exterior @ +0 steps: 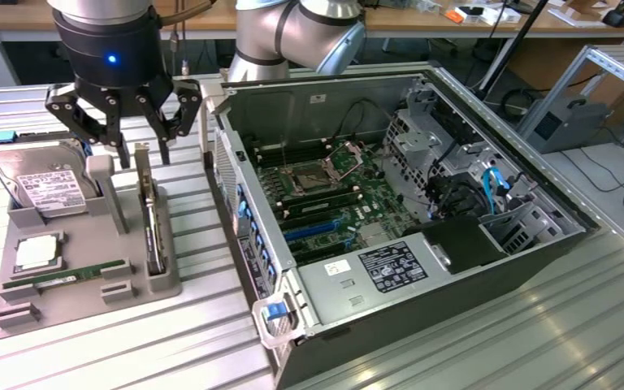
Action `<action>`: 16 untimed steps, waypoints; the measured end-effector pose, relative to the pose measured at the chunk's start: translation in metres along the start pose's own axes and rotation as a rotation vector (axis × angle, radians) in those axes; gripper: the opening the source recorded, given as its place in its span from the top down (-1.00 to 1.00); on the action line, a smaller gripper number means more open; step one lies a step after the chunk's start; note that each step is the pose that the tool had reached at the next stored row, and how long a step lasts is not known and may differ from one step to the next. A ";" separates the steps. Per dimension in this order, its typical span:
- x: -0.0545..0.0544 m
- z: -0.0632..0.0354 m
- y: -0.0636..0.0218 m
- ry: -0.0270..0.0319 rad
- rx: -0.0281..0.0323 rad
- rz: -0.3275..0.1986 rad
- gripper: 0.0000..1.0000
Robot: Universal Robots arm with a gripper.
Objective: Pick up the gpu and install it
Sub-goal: 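Pick up the gpu and move the gpu toward the slot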
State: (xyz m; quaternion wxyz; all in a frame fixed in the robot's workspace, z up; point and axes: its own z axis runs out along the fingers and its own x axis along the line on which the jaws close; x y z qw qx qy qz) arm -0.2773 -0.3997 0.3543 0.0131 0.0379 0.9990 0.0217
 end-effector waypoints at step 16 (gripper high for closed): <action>0.000 0.0072 -0.0004 0.0001 0.0000 0.000 0.04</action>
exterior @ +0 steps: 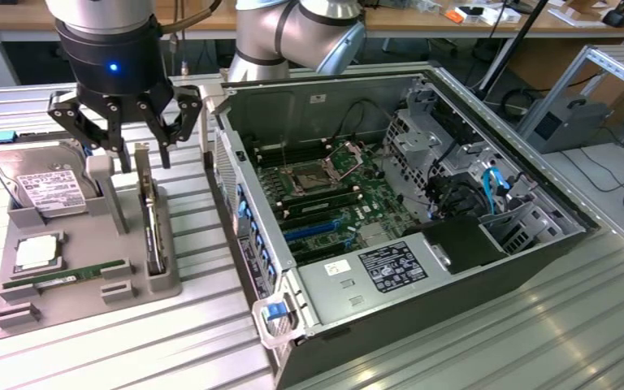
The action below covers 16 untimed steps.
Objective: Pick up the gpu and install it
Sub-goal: 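Pick up the gpu and move the gpu toward the slot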
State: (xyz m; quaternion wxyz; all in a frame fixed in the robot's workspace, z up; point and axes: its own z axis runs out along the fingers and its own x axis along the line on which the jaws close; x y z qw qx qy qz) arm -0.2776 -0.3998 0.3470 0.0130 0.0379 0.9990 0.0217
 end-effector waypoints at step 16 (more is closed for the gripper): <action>0.000 0.0073 -0.0004 0.0000 0.0000 0.000 0.04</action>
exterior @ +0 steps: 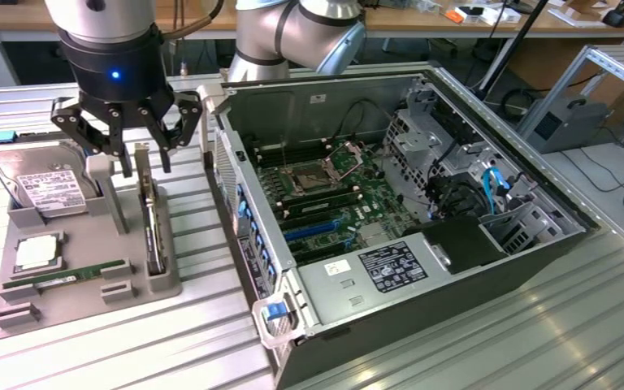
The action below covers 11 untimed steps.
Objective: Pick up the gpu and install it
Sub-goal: 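Pick up the gpu and move the gpu toward the slot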
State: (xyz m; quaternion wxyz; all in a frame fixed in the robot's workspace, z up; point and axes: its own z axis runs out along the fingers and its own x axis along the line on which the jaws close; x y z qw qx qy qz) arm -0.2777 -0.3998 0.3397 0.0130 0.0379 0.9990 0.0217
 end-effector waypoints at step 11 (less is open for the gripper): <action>0.000 0.0049 -0.0003 -0.0001 0.0000 0.000 0.04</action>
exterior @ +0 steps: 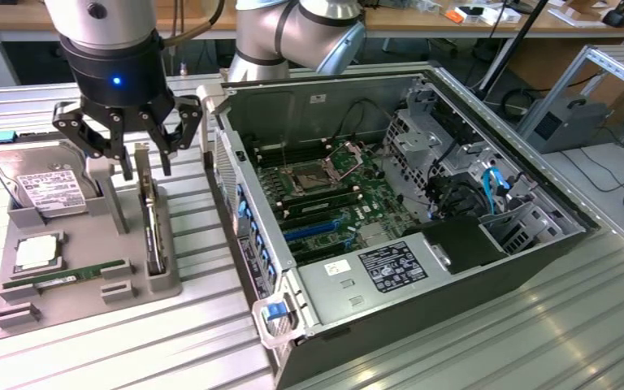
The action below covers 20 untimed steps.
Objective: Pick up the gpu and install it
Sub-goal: 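Pick up the gpu and move the gpu toward the slot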
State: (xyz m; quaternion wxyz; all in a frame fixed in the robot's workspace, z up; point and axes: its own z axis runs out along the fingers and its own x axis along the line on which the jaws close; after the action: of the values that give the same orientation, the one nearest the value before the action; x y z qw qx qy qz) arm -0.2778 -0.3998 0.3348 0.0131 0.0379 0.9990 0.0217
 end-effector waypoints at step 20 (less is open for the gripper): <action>0.000 0.0086 -0.0004 0.0001 0.0000 0.000 0.04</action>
State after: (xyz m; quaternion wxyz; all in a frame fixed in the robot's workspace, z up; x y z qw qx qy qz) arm -0.2780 -0.3998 0.3261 0.0130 0.0379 0.9990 0.0217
